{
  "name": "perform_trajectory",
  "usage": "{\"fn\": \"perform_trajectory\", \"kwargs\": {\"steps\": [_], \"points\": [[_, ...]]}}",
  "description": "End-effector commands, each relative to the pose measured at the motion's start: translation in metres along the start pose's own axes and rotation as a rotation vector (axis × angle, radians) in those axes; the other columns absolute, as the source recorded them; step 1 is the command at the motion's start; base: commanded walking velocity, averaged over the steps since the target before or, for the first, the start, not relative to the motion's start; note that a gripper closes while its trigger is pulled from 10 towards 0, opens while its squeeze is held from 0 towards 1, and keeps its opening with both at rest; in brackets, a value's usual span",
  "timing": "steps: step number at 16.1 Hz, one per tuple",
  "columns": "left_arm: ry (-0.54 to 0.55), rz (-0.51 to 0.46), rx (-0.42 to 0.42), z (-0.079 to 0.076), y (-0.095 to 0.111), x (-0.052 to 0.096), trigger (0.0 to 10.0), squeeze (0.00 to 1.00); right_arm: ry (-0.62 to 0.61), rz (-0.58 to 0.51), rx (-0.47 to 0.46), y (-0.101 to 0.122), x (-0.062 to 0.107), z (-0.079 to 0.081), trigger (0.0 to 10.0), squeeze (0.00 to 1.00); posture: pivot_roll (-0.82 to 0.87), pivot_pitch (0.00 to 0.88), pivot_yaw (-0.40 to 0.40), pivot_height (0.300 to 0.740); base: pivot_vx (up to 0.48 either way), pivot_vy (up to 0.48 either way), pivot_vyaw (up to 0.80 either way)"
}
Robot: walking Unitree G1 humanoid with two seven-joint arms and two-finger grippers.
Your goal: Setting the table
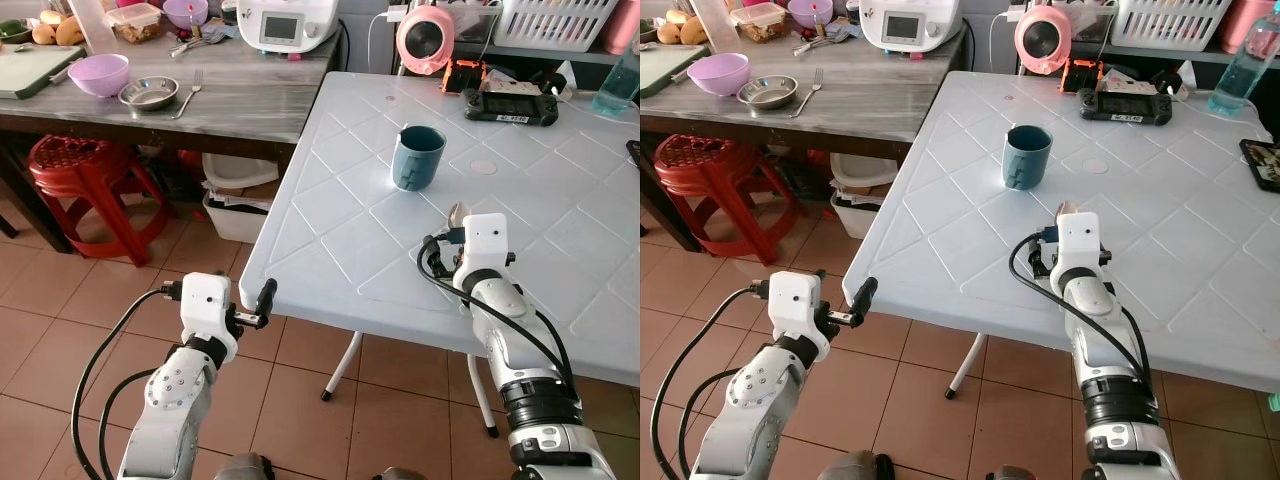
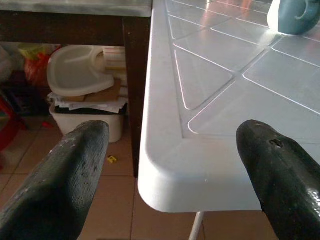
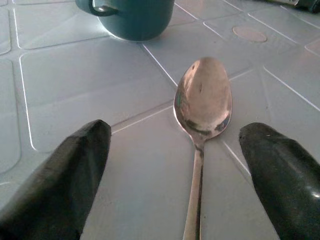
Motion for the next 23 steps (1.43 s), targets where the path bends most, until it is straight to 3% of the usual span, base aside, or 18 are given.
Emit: {"fn": "perform_trajectory", "kwargs": {"steps": [1,2,6,7,9,10,12,13,19,23], "points": [[0.006,0.0,-0.015,0.003,0.003,0.003,10.0,0.0,-0.004,0.005,-0.014,-0.004,0.001,-0.001,2.7,0.0,0.02,0.046,0.032,0.74,0.0,0.0,0.0],[0.01,0.003,-0.018,0.005,0.003,0.004,10.0,0.0,-0.005,0.008,-0.016,-0.005,0.001,-0.001,1.7,0.0,0.02,0.047,0.032,0.74,0.0,0.0,0.0],[0.03,0.011,-0.039,0.016,0.005,0.009,10.0,0.0,-0.031,0.043,-0.057,-0.015,0.002,-0.007,4.2,0.0,0.03,0.056,0.038,0.74,0.0,0.0,0.0],[0.031,0.012,-0.042,0.016,0.005,0.01,10.0,0.0,-0.029,0.042,-0.056,-0.016,0.002,-0.006,7.1,0.0,0.04,0.059,0.042,0.74,0.0,0.0,0.0],[0.031,0.017,-0.048,0.018,0.006,0.013,10.0,0.0,-0.034,0.048,-0.077,-0.018,0.001,-0.006,7.2,0.0,0.05,0.064,0.049,0.74,0.0,0.0,0.0],[0.03,0.019,-0.051,0.019,0.006,0.013,10.0,0.0,-0.034,0.052,-0.087,-0.02,0.001,-0.006,6.4,0.0,0.05,0.065,0.052,0.74,0.0,0.0,0.0],[0.029,0.023,-0.058,0.021,0.007,0.014,10.0,0.0,-0.03,0.052,-0.1,-0.02,-0.001,-0.006,1.6,0.0,0.06,0.068,0.06,0.74,0.0,0.0,0.0],[0.028,0.024,-0.061,0.021,0.008,0.014,10.0,0.0,-0.026,0.052,-0.108,-0.019,-0.002,-0.005,0.0,0.0,0.06,0.068,0.061,0.74,0.0,0.0,0.0],[0.031,0.03,-0.076,0.026,0.01,0.016,10.0,0.0,-0.012,0.08,-0.248,-0.024,-0.006,-0.001,0.0,0.0,0.07,0.069,0.068,0.74,0.0,0.0,0.0],[0.028,0.03,-0.077,0.025,0.011,0.015,10.0,0.0,0.004,0.098,-0.294,-0.029,-0.005,0.004,0.0,0.0,0.07,0.063,0.069,0.74,0.0,0.0,0.0]]}}
Point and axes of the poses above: a point about 5 cm out from each wrist's last joint towards the gripper, its own x axis pointing back from the gripper into the wrist, its own y axis along the axis of the wrist's last joint, z = x × y, the point moved 3 cm from there along -x, pointing out of the wrist towards the gripper, and after that the axes turned 10 degrees about x, right-handed, at the moved point
